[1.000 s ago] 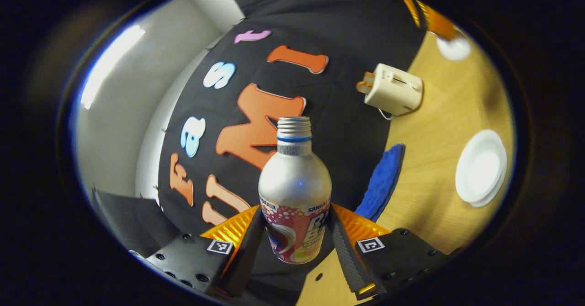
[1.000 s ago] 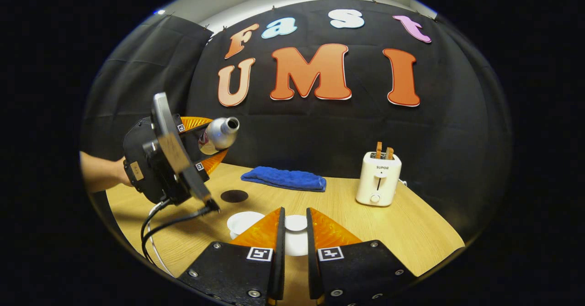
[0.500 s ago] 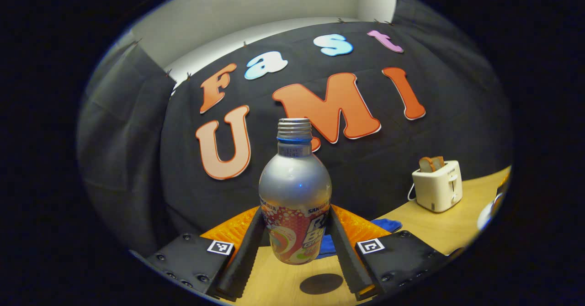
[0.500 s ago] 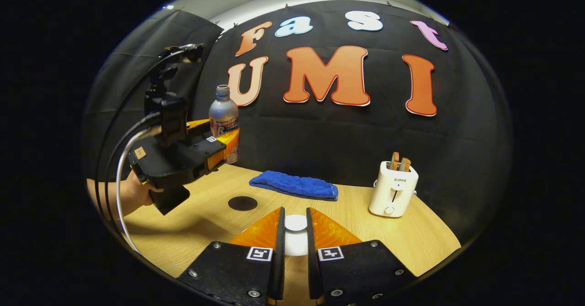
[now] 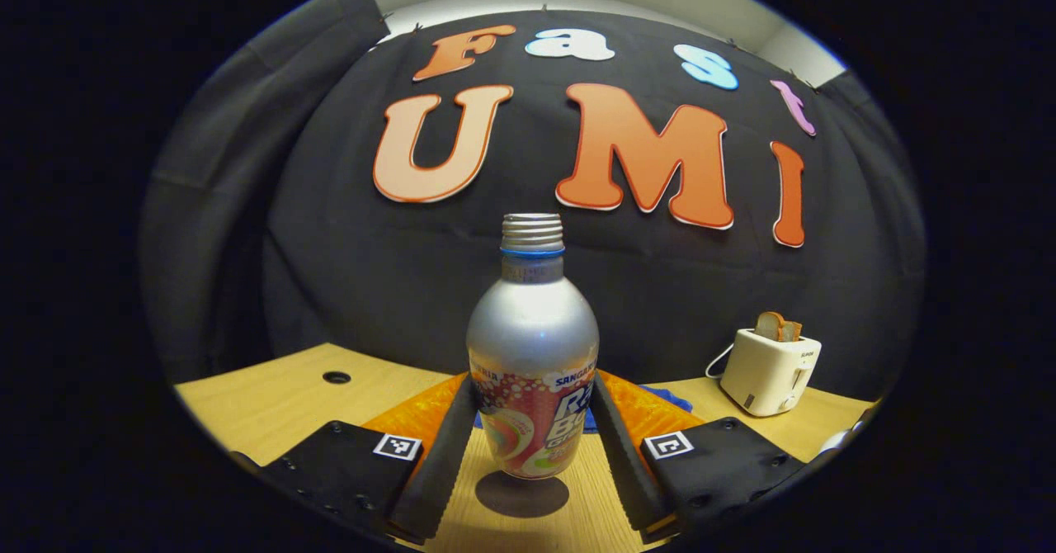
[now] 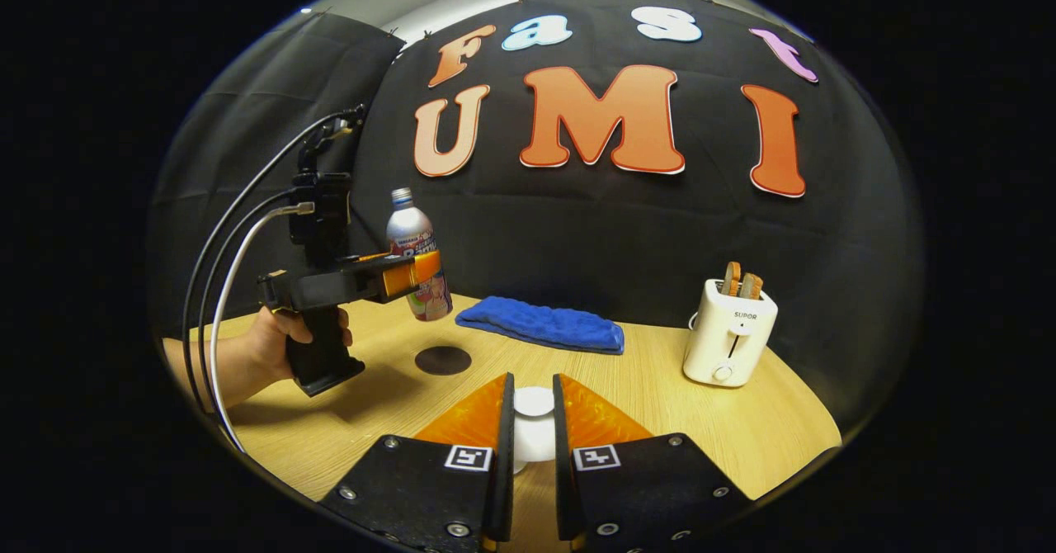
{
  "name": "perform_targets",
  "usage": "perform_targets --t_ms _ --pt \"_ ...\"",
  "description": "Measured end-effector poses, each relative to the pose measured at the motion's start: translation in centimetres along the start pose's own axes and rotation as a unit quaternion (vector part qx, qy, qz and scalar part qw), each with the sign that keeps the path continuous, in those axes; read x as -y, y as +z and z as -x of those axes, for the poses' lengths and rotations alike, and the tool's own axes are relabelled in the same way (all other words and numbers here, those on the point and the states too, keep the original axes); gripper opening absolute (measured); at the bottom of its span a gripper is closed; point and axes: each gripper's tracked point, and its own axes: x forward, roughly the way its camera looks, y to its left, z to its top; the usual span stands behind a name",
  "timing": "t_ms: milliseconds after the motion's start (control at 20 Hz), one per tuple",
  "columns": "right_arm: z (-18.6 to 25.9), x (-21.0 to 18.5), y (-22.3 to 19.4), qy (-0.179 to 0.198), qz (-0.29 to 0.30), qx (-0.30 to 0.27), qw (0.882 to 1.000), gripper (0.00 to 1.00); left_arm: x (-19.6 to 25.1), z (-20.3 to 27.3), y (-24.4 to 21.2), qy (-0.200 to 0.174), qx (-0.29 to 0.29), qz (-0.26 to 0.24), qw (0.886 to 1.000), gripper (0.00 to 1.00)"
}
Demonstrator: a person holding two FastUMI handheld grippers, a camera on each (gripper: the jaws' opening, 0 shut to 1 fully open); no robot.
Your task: Open the teacup lid with one hand, grasp the water bottle and pour water into the teacup with the other hand; after pouring, place the water bottle on the coaster and then close the teacup lid.
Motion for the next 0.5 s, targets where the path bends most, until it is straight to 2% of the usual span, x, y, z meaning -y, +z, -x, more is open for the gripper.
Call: perform_targets --t_ms 50,100,200,250,300,500 --pt "-0.1 -0.2 -0.2 0.001 0.002 -0.003 1.0 0.22 -0.3 -0.1 -1.1 -0.004 -0.02 0.011 1.0 0.79" --pt "-0.2 -0.4 -0.3 0.002 0.004 -0.005 1.0 0.22 -0.7 -0.5 -2.3 -0.005 -0.037 0.017 0.999 0.83" --pt "-0.5 -0.6 -0.5 0.007 0.005 -0.005 1.0 0.22 -1.2 -1.3 -4.4 -0.006 -0.063 0.017 0.998 0.83" --pt "-0.6 -0.8 -0.6 0.01 0.004 -0.005 1.0 0.21 -1.3 -1.5 -5.3 -0.004 -0.073 0.017 0.997 0.87" --pt "-0.8 -0.9 -0.7 0.012 0.004 -0.006 1.0 0.22 -1.5 -1.6 -5.8 -0.002 -0.08 0.015 0.997 0.83" --pt "-1.2 -1.2 -1.3 0.02 0.003 -0.012 1.0 0.22 -1.7 -2.0 -7.3 -0.004 -0.1 0.005 0.995 0.83"
